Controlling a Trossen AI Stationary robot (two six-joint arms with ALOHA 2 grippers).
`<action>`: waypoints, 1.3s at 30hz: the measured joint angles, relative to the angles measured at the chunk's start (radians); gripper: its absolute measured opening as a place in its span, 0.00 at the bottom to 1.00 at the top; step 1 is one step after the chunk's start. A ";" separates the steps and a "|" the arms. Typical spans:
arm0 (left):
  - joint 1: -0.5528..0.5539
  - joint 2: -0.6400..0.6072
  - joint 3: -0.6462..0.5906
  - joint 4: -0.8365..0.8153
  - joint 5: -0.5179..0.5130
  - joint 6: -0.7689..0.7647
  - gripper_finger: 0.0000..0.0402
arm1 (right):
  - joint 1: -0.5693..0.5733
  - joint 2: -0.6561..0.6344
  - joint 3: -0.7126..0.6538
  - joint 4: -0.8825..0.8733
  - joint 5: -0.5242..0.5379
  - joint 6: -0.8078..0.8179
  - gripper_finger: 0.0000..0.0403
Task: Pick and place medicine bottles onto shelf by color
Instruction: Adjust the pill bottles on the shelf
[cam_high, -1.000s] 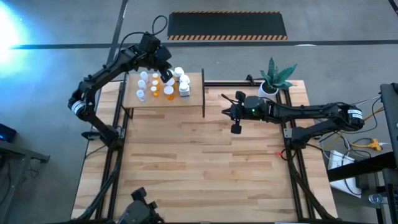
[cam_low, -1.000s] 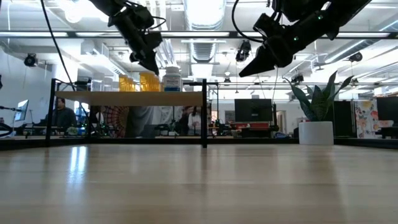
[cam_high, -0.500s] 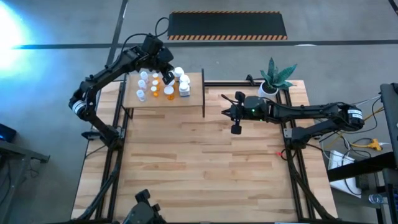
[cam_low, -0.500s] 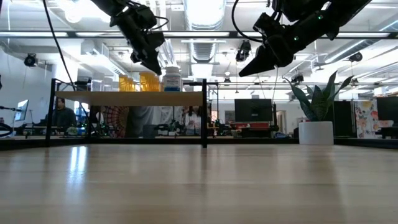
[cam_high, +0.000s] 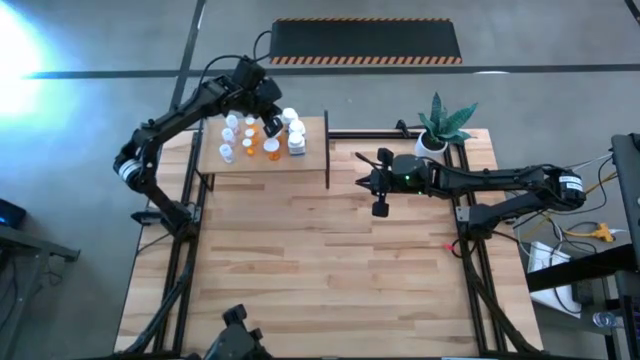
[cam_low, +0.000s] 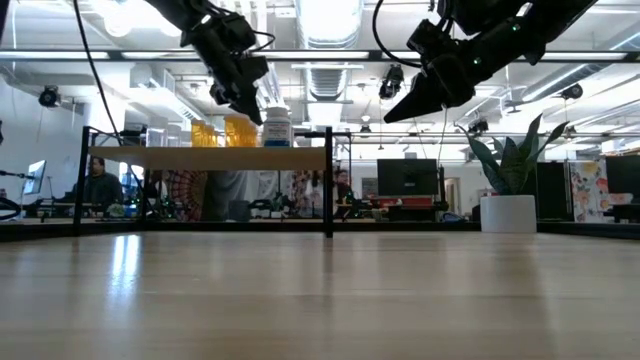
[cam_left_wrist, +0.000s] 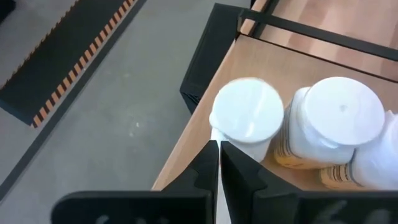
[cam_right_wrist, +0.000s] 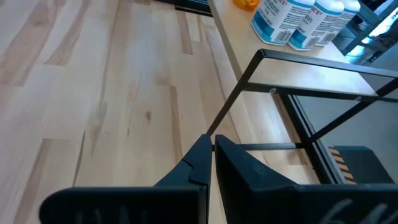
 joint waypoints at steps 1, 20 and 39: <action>-0.003 0.005 0.000 0.000 0.000 0.000 0.00 | 0.000 0.000 0.000 0.000 0.000 0.000 0.03; -0.015 0.031 0.009 0.090 0.018 0.004 0.00 | 0.000 0.000 0.000 -0.005 0.000 -0.002 0.03; -0.027 0.039 0.015 0.037 0.015 0.003 0.00 | 0.000 0.000 0.000 -0.006 0.001 0.000 0.03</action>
